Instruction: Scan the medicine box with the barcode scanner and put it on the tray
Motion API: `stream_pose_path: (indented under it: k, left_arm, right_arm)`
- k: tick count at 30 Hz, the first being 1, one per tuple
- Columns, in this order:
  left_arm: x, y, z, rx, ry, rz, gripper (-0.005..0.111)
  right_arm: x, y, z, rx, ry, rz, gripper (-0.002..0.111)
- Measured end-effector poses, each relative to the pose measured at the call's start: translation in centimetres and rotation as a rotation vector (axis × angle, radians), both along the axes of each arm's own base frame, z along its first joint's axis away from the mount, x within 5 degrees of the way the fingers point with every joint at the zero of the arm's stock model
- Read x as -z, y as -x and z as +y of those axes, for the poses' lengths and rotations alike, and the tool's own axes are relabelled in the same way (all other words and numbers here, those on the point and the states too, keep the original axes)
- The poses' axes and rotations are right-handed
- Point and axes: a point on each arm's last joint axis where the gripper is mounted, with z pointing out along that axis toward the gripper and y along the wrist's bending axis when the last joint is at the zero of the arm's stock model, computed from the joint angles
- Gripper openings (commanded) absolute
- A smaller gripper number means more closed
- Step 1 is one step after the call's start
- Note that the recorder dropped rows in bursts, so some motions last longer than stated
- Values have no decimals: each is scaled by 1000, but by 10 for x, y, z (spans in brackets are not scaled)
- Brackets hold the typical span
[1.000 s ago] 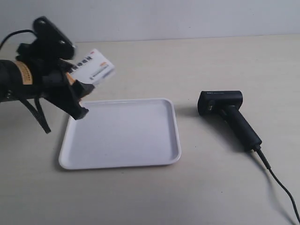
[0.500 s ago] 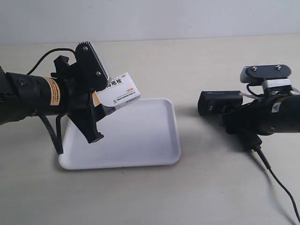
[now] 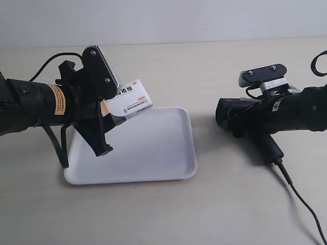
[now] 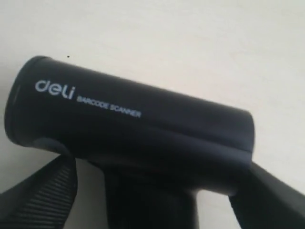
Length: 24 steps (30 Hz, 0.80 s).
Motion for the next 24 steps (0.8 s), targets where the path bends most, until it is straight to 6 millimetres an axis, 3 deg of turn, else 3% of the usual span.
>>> stream_pose_path:
  k: [6, 12, 14, 19, 24]
  left_arm:
    - [1, 0, 1, -5, -15, 9, 0]
    - [1, 0, 1, -6, -18, 11, 0]
    - [2, 1, 2, -6, -19, 13, 0]
    - [2, 1, 2, -3, -22, 11, 0]
    - [4, 1, 4, -11, -48, 27, 0]
  right_arm:
    - [1, 0, -2, -25, 26, 1, 32]
    - [-6, 3, -5, -25, 38, 36, 5]
    - [-14, 6, -6, -27, 41, 50, 0]
    - [-49, 15, -9, -62, 43, 5, 0]
    - [-64, 28, -12, -117, 62, -41, 0]
